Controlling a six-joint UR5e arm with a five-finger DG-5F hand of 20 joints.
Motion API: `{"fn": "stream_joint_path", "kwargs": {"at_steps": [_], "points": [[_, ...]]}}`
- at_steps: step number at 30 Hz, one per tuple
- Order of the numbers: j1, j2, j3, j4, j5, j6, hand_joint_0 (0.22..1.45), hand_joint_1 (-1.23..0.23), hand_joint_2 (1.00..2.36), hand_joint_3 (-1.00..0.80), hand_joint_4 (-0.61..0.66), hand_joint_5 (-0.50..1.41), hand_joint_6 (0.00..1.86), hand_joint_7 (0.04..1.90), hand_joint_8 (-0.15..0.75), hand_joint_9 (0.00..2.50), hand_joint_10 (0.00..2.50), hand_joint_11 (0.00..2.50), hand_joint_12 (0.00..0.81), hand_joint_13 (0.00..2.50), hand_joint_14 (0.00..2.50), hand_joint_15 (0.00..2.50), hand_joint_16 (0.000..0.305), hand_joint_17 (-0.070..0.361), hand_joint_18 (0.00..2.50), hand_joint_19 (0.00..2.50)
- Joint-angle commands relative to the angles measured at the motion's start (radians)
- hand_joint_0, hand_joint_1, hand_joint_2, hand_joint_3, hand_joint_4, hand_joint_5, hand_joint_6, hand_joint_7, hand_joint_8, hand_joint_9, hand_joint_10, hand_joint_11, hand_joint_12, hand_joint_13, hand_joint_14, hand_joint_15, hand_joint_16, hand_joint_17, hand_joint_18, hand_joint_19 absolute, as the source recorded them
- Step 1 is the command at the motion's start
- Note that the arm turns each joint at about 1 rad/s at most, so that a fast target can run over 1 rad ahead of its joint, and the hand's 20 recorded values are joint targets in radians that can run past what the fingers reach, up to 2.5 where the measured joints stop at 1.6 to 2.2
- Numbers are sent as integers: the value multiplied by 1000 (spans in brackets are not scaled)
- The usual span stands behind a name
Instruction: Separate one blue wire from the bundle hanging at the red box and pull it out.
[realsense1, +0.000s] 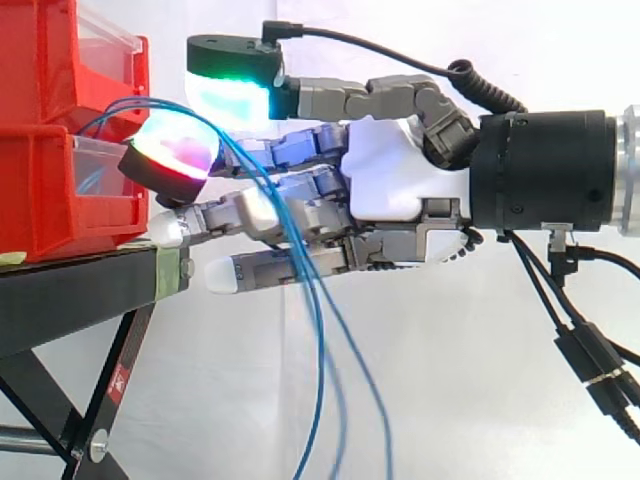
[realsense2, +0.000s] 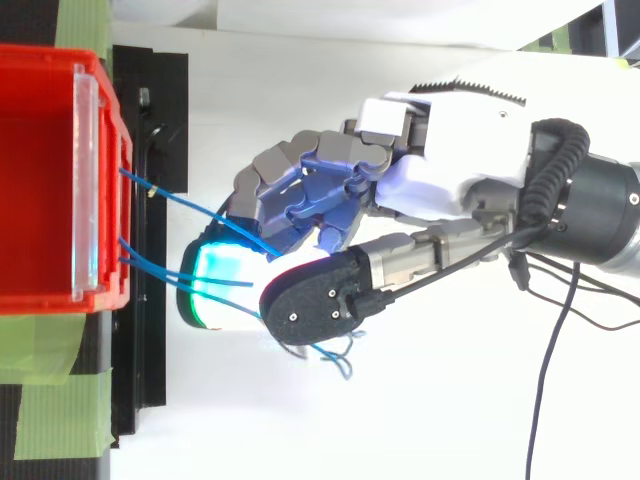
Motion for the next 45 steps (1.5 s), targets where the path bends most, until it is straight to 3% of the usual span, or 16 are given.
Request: {"fn": "stream_joint_path", "kwargs": {"at_steps": [1, 16, 33, 41, 45], "points": [[0, 1, 0, -14, 0, 17, 644, -647, 1017, -170, 244, -219, 877, 767, 362, 525, 8, 339, 479, 1487, 21, 659, 53, 119, 702, 319], [0, -1, 0, -37, 0, 43, 645, -643, 1017, -174, 241, -220, 877, 769, 356, 536, 9, 358, 438, 1630, 23, 1100, 56, 126, 723, 403], [2, 2, 0, -43, -9, 32, 645, -649, 1018, -168, 228, -219, 876, 766, 357, 610, 11, 435, 412, 1611, 22, 1210, 58, 131, 753, 445], [-6, 68, 0, -121, -5, -72, 656, -688, 1020, -175, 217, -217, 875, 753, 347, 622, 11, 462, 403, 1505, 24, 1206, 59, 132, 755, 448], [-6, 83, -1, -141, -5, -88, 657, -699, 1021, -176, 223, -217, 875, 747, 344, 619, 12, 470, 407, 1486, 24, 1205, 59, 133, 756, 441]]}}
